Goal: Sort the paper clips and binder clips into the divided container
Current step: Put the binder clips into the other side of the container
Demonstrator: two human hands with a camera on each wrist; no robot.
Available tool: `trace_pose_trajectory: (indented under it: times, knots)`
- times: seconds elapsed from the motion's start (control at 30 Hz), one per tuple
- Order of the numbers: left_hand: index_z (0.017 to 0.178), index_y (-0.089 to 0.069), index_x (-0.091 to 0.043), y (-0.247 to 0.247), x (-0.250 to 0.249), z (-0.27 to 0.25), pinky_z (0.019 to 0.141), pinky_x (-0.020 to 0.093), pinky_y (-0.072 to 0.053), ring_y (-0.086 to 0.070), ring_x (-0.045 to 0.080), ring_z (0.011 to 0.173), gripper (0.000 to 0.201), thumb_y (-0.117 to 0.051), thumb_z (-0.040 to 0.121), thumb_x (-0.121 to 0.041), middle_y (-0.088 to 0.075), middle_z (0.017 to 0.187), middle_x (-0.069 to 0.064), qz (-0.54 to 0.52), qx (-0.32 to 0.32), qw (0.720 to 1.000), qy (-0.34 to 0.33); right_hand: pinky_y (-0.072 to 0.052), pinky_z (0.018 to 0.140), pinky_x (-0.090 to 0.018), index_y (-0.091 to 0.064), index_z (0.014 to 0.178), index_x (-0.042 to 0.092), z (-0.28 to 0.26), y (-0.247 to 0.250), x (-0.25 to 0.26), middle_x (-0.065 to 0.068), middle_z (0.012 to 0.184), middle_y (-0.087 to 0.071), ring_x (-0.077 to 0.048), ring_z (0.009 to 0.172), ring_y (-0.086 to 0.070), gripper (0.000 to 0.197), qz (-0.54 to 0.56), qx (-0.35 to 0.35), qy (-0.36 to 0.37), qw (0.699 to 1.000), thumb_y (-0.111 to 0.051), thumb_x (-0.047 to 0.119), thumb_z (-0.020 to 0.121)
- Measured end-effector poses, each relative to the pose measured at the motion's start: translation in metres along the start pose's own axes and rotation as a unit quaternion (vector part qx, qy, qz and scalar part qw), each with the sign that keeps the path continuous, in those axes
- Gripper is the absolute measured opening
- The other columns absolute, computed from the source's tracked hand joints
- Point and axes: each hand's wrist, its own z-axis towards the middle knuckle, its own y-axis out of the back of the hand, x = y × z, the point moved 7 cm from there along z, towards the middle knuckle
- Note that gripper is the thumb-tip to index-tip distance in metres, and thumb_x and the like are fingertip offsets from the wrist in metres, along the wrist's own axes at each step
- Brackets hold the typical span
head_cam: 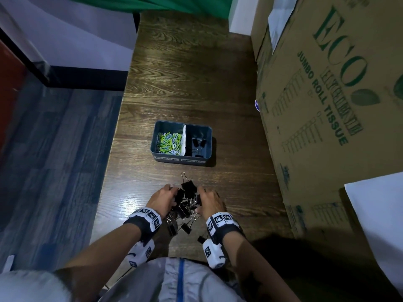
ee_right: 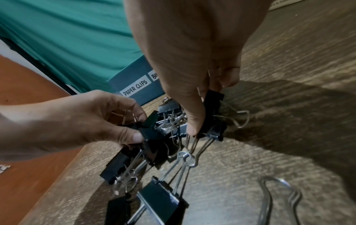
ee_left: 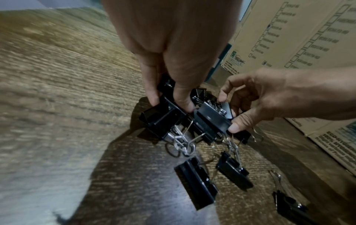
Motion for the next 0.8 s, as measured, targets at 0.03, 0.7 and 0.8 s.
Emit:
trace_pose_trajectory:
  times: [0.03,0.7,0.8]
  knots:
    - [0.121,-0.056,-0.014,0.002,0.0,-0.001,0.076,0.029,-0.049,-0.06,0.022,0.088,0.035,-0.064,0.087,-0.007,-0.054,0.115,0.008,0.001,-0.002,1.0,-0.002,-0.056,0.081,-0.045,-0.045,0.128,0.023,0.0,0.002,0.0,-0.011,0.107,-0.065,-0.033,0.102,-0.063,0.059,0.001,-0.009,-0.003,1.0,-0.079,0.012,0.081]
    - [0.126,-0.061,-0.018,0.143,-0.096,0.071,0.089,0.034,-0.05,-0.054,0.026,0.109,0.036,-0.065,0.091,-0.014,-0.043,0.129,0.009,-0.023,-0.131,0.988,-0.081,-0.05,0.09,-0.042,-0.054,0.111,0.029,-0.012,0.009,-0.038,0.0,0.115,-0.06,-0.025,0.108,-0.058,0.041,0.129,-0.007,-0.081,0.988,-0.078,0.039,0.079]
    - [0.113,-0.065,-0.019,0.135,-0.09,0.052,0.074,0.029,-0.053,-0.058,0.019,0.091,0.023,-0.062,0.091,-0.015,-0.048,0.118,0.003,0.022,-0.169,0.98,-0.106,-0.043,0.101,-0.049,-0.039,0.129,0.029,-0.017,-0.002,-0.028,-0.006,0.138,-0.038,-0.031,0.128,-0.042,0.081,0.053,0.062,-0.056,0.995,-0.088,0.041,0.066]
